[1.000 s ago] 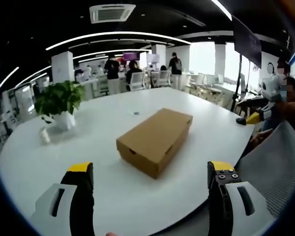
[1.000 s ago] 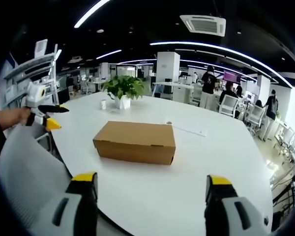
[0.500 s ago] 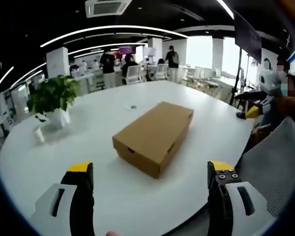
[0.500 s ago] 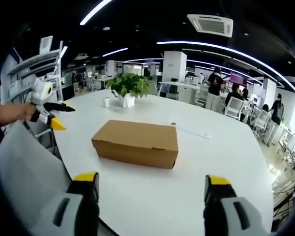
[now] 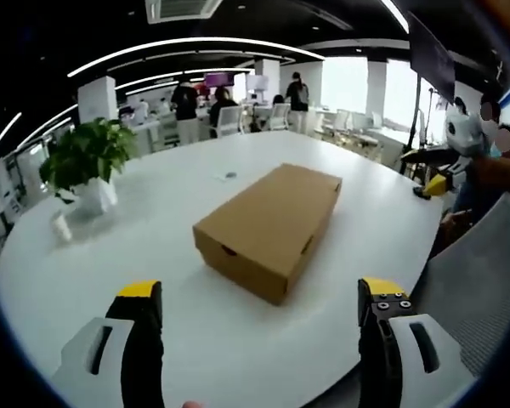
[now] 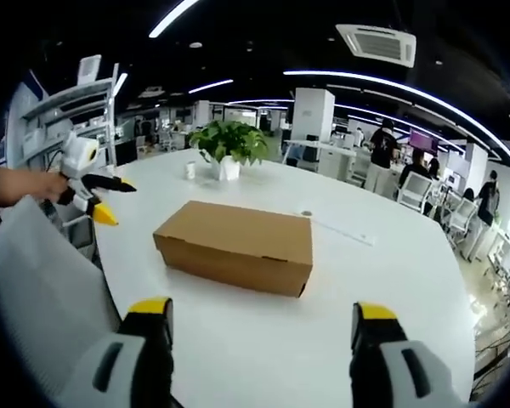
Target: Operate the shoe box by opening the lid, removing the specified soft item, and placing it in the target area until the item is outside and the box remains undamaged.
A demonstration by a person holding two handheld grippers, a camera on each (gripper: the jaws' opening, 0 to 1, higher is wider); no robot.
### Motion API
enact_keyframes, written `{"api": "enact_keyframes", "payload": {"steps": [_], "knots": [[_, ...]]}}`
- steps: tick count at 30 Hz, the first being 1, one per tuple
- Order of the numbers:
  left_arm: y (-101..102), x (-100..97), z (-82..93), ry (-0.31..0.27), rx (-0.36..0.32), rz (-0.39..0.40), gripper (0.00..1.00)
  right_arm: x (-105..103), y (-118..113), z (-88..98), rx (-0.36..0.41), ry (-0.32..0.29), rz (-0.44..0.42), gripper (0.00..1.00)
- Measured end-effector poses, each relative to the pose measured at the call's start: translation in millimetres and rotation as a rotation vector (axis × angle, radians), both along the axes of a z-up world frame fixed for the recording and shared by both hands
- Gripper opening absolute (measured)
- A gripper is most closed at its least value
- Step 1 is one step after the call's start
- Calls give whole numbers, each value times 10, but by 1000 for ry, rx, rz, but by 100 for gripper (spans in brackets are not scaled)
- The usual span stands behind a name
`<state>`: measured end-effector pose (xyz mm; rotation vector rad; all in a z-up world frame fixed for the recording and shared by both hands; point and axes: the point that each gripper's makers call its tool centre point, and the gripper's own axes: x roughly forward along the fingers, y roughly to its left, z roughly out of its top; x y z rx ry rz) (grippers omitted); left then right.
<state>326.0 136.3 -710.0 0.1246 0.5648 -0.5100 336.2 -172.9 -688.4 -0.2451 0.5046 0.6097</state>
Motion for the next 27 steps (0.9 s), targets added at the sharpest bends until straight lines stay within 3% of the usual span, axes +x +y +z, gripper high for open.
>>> {"api": "enact_keyframes", "payload": {"steps": [27], "knots": [[-60,154,-242,53,-2,-19,96,253,34,-355,-32,44,56,82]]}}
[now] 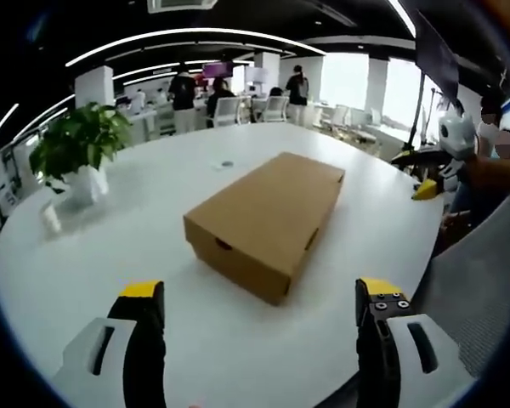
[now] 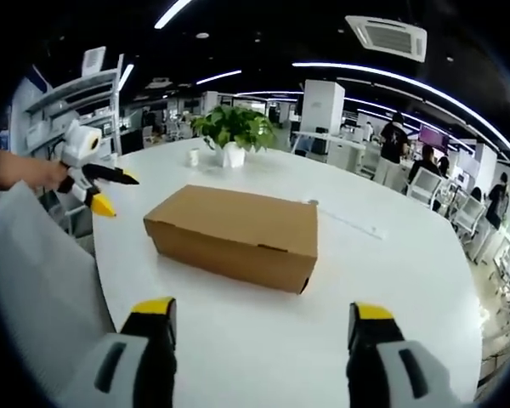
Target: Operate the shoe box by opening the lid, removing the specified soft item, and placing it in the target area until the item is outside and the box remains undamaged.
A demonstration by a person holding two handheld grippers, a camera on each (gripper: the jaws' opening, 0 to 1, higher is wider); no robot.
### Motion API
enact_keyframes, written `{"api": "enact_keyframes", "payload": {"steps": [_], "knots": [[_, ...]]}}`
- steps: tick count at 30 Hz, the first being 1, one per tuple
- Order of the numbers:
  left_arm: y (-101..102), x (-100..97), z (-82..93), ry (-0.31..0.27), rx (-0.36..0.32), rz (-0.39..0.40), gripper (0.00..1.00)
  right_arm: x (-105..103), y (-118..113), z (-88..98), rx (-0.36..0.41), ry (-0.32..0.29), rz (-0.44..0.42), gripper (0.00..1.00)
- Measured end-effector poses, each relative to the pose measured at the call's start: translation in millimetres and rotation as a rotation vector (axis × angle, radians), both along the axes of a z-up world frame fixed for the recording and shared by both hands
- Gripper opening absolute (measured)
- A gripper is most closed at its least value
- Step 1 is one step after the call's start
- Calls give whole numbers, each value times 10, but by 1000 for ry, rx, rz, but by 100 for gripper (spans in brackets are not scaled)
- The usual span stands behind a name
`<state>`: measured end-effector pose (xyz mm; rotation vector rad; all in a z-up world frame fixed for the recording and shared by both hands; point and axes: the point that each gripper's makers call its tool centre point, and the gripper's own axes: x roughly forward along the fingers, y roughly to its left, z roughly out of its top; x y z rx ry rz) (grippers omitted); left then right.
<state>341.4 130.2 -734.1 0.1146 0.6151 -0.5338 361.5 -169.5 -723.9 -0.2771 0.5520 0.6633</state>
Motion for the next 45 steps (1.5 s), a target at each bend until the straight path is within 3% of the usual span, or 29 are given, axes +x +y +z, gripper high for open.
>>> {"api": "enact_keyframes", "payload": {"steps": [10,24,45], "knots": [[-44,18,-59,17,9,-12,95,123,82,-97,-32,5,57,80],[-86,128,-122,28,21,-19,90,363,297,-155,-13,-5,128,74],[-293,283,-248,81,34,-47,83,804,355,-296,-73,24,178,67]]}}
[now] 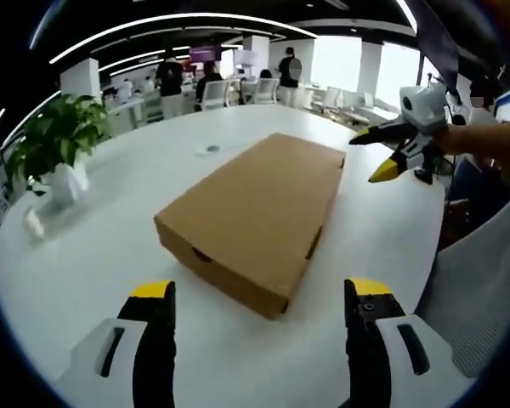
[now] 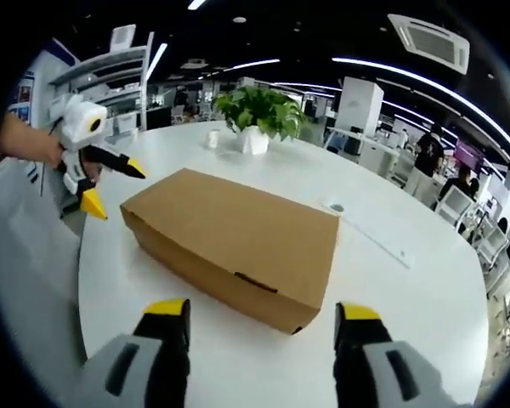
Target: Operate the shoe box by opening the lid, removing the specified soft item, and placing it in the target area until the item is outside and the box remains undamaged.
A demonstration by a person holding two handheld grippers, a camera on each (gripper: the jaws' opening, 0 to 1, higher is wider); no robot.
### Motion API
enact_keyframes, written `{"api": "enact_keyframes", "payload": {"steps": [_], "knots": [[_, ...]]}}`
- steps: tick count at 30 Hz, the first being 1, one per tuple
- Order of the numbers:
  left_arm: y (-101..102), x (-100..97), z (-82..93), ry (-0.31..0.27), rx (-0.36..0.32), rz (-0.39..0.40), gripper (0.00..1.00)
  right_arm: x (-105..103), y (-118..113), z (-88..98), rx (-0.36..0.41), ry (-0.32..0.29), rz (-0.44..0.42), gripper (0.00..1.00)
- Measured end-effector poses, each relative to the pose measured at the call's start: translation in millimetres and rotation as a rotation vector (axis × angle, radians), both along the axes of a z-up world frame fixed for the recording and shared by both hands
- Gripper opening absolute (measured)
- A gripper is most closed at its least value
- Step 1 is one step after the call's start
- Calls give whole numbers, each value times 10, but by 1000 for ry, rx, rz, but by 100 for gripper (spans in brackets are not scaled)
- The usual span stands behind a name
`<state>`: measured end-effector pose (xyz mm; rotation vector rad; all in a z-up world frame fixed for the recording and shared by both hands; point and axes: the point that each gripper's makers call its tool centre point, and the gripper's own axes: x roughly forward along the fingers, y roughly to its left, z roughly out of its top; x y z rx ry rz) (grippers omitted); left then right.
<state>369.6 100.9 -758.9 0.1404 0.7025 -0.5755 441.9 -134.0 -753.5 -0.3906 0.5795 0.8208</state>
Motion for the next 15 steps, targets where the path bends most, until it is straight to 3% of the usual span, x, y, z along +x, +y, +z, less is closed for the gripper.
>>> {"api": "enact_keyframes", "payload": {"steps": [15], "knots": [[-90,109,-125,53,-24,48,80,151,63,-184,-5,60,8,65]]}}
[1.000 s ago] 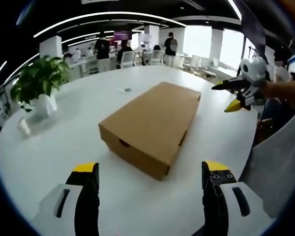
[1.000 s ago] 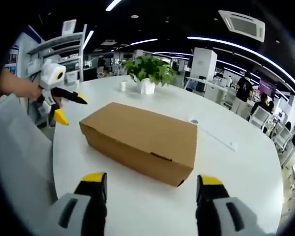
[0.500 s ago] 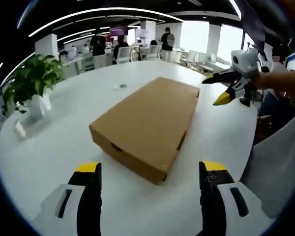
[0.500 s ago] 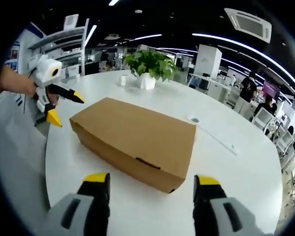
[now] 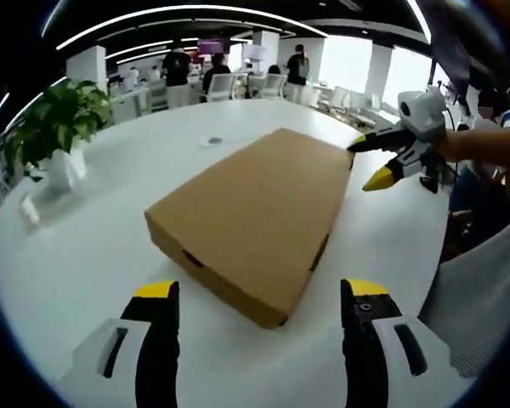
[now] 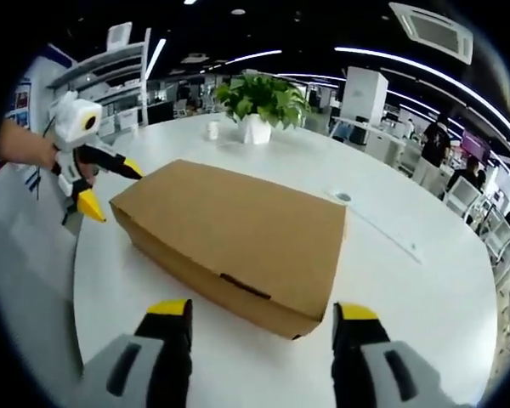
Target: Operate the shoe box by opening the lid, removing the specified soft item, and placing it in the target area until the item is outside and the box remains undamaged.
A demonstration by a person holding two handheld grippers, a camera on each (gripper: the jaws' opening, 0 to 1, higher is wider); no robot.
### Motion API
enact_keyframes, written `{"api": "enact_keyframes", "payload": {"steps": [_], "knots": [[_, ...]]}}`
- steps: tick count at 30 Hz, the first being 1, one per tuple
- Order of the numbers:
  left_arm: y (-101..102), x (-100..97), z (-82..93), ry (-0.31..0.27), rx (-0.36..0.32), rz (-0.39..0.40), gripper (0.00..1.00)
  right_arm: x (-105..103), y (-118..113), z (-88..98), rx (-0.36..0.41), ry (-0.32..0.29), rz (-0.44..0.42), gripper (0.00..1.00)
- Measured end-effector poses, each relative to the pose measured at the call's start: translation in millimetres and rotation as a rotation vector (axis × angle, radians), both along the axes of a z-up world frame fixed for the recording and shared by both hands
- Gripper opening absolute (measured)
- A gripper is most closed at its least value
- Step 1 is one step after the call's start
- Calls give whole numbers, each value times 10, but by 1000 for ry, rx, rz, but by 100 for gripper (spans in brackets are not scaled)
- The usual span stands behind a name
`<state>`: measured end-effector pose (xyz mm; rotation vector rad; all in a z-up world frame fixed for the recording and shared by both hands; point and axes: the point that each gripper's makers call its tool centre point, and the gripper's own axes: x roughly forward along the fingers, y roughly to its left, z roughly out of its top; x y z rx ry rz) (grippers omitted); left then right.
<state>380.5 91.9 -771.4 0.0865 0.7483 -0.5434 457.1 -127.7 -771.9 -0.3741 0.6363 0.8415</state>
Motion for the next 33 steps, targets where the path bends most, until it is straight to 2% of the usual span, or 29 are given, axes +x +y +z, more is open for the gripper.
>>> {"api": "enact_keyframes", "payload": {"steps": [10,15,21,25,29,33], "knots": [[-105,-29,-112,53,-24,79,78,79,66,-99,11,33,7,65],[-110,14,-116,40,-19,111,77,140,103,-93,55,38,-13,67],[-97,84,-143,27,-21,148,72,148,125,-116,47,36,-11,68],[-121,112,-147,24,-46,160,75,149,123,-120,50,34,-10,68],[-120,138,-149,6,-38,160,72,148,126,-119,50,37,-9,68],[-130,148,-164,11,-40,163,73,145,132,-120,53,37,-11,68]]}}
